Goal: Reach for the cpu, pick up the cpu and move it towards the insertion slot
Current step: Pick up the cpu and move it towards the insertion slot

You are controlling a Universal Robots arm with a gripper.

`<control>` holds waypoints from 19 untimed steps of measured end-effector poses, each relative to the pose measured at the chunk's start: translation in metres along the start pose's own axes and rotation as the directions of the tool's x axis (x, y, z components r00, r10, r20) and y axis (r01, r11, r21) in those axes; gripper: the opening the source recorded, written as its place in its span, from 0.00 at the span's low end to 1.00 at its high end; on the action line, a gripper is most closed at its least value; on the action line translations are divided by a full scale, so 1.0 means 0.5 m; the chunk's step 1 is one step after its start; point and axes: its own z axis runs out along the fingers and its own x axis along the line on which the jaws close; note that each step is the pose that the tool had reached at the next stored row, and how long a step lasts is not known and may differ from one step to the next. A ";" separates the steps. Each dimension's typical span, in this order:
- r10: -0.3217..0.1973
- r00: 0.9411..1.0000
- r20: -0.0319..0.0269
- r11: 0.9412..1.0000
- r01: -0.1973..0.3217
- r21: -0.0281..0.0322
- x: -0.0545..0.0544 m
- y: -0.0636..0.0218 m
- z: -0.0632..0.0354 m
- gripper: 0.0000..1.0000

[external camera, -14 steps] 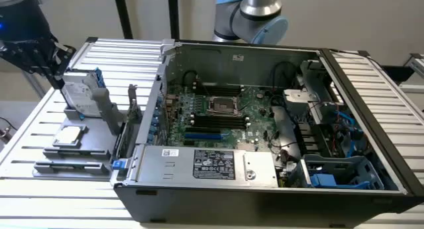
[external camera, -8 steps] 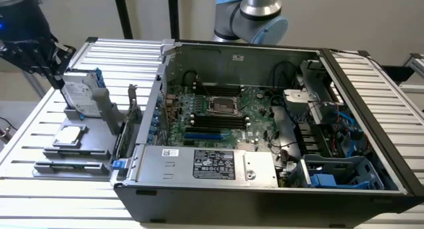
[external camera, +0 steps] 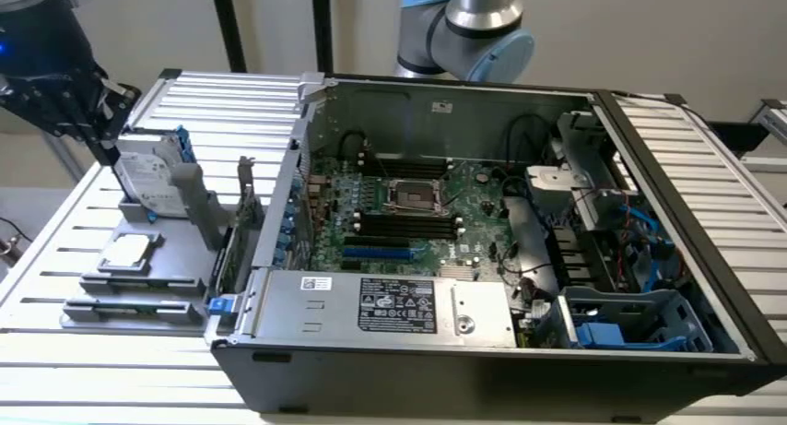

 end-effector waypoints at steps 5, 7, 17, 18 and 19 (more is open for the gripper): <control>0.000 1.000 0.000 1.000 0.000 0.000 0.022 0.000 0.002 0.11; 0.000 1.000 0.000 1.000 0.000 0.000 0.034 0.000 0.003 0.11; -0.001 1.000 0.000 1.000 0.001 0.000 0.057 -0.021 0.005 0.11; -0.001 1.000 0.000 1.000 0.001 0.000 0.057 -0.023 0.004 0.11; -0.001 1.000 0.000 1.000 0.001 0.000 0.057 -0.023 0.004 0.11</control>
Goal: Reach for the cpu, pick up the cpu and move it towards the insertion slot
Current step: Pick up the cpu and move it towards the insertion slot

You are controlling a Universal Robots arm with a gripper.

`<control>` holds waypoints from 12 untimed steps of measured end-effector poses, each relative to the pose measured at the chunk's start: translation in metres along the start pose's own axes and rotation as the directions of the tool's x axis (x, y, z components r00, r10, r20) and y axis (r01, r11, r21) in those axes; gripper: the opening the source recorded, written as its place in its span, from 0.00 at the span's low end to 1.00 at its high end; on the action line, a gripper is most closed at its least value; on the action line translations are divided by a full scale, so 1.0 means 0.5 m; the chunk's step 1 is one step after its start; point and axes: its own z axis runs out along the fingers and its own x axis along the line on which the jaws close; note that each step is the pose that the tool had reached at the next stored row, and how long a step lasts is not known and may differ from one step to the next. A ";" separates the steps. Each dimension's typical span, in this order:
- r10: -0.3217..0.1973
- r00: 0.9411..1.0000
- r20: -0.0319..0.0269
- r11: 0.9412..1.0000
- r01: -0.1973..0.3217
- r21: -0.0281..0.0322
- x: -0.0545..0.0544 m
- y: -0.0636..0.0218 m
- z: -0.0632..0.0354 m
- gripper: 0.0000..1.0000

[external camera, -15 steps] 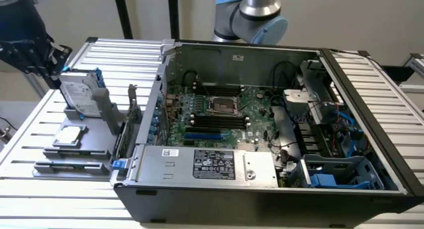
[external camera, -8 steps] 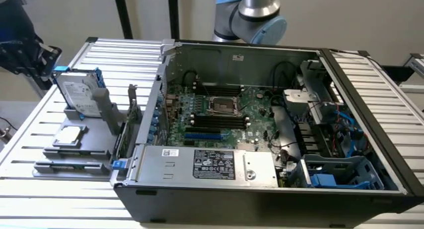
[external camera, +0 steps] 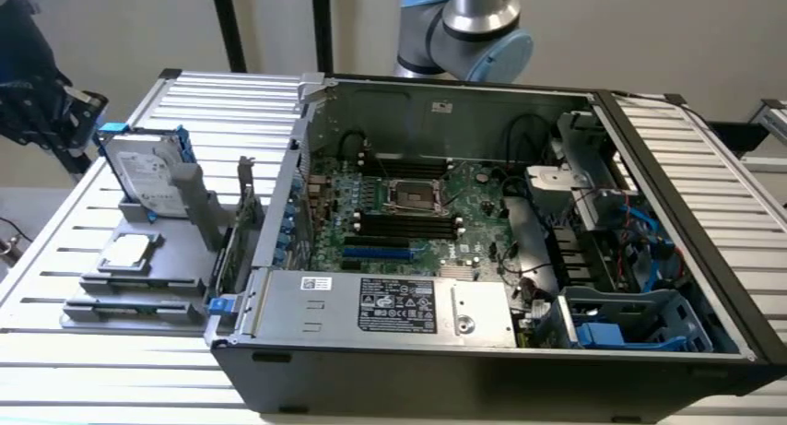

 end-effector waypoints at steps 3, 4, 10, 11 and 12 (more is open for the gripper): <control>0.000 1.000 0.000 1.000 0.000 0.000 0.000 0.000 0.000 0.12; 0.000 1.000 0.000 1.000 0.000 0.000 0.000 0.000 0.000 0.12; 0.000 1.000 -0.002 1.000 0.000 0.000 0.000 0.000 0.001 0.42; 0.000 1.000 -0.004 1.000 0.000 0.000 -0.001 -0.001 0.001 0.42; 0.000 1.000 -0.005 1.000 0.000 0.000 -0.001 -0.001 0.002 0.47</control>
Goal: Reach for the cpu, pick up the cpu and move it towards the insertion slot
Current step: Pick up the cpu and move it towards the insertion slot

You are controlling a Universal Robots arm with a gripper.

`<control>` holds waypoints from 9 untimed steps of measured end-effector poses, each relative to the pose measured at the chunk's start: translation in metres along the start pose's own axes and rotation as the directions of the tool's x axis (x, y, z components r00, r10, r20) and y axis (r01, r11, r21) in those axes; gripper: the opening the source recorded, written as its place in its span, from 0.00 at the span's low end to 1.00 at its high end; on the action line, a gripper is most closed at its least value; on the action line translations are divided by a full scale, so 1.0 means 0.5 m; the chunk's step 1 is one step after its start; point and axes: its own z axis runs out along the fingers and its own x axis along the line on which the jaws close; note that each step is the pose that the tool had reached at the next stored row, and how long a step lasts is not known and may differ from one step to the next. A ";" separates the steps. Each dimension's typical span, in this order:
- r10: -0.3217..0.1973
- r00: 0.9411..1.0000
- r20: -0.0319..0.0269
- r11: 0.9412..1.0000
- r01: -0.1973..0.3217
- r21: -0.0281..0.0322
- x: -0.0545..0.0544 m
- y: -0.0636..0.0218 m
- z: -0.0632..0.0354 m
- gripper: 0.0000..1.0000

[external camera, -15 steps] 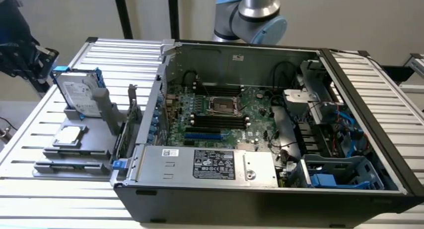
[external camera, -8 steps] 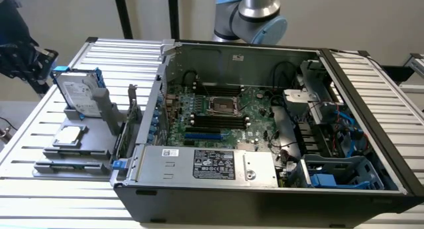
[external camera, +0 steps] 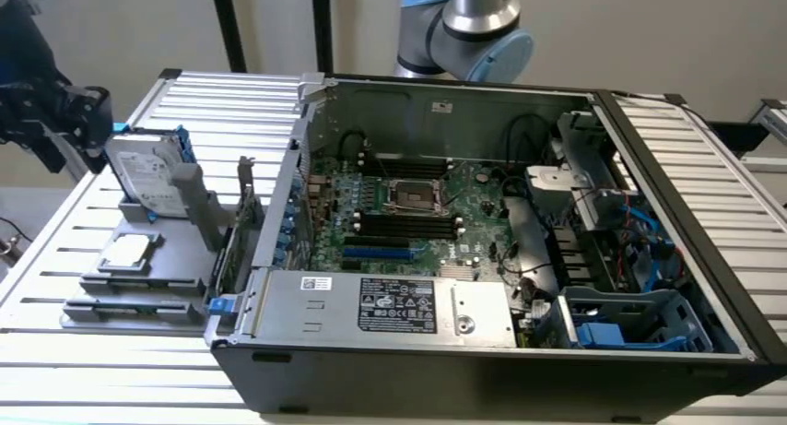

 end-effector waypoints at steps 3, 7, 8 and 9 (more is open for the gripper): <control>0.000 1.000 -0.003 1.000 0.000 0.000 -0.001 -0.001 0.006 0.59; 0.000 1.000 -0.003 1.000 0.000 0.000 -0.002 -0.004 0.020 0.65; 0.000 1.000 -0.003 1.000 0.000 0.000 -0.002 -0.005 0.023 0.65; 0.000 1.000 -0.003 1.000 0.000 0.000 -0.003 -0.007 0.027 0.65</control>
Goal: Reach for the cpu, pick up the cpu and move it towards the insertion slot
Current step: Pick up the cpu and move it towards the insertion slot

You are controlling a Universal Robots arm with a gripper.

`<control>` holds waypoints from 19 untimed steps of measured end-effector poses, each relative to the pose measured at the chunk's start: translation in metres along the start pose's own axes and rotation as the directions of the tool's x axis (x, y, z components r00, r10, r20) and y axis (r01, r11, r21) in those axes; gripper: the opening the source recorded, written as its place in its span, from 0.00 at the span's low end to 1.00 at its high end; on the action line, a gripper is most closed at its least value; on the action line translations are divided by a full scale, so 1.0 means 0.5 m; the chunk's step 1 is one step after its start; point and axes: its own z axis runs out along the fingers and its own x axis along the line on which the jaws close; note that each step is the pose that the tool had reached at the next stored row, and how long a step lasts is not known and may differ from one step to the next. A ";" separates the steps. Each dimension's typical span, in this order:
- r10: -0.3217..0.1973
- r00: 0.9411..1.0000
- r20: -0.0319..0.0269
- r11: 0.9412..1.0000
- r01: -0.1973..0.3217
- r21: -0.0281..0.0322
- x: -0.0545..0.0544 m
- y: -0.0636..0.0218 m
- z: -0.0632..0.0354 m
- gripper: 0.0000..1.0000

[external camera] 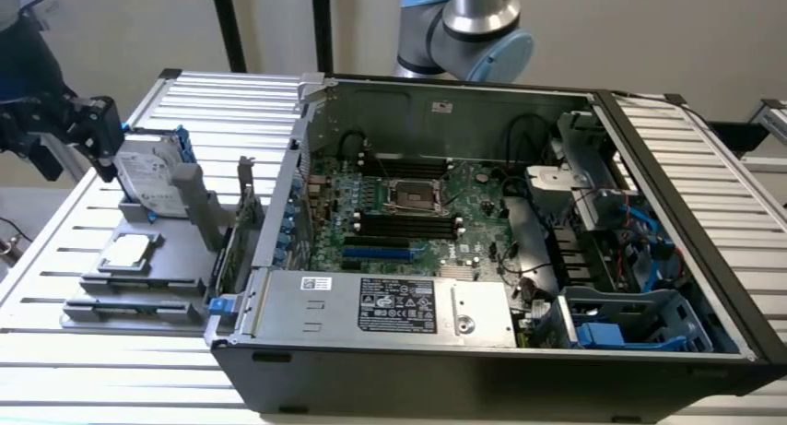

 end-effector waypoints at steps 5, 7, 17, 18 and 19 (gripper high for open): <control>0.000 1.000 0.000 1.000 0.000 0.000 -0.002 -0.008 0.018 0.65; 0.000 1.000 0.000 1.000 0.000 0.000 -0.002 -0.012 0.025 0.65; 0.000 1.000 0.000 1.000 0.000 0.000 -0.007 -0.032 0.061 0.65; 0.000 1.000 0.000 1.000 0.000 0.000 -0.008 -0.034 0.064 0.65; 0.000 1.000 0.000 1.000 0.000 0.000 -0.008 -0.035 0.068 0.65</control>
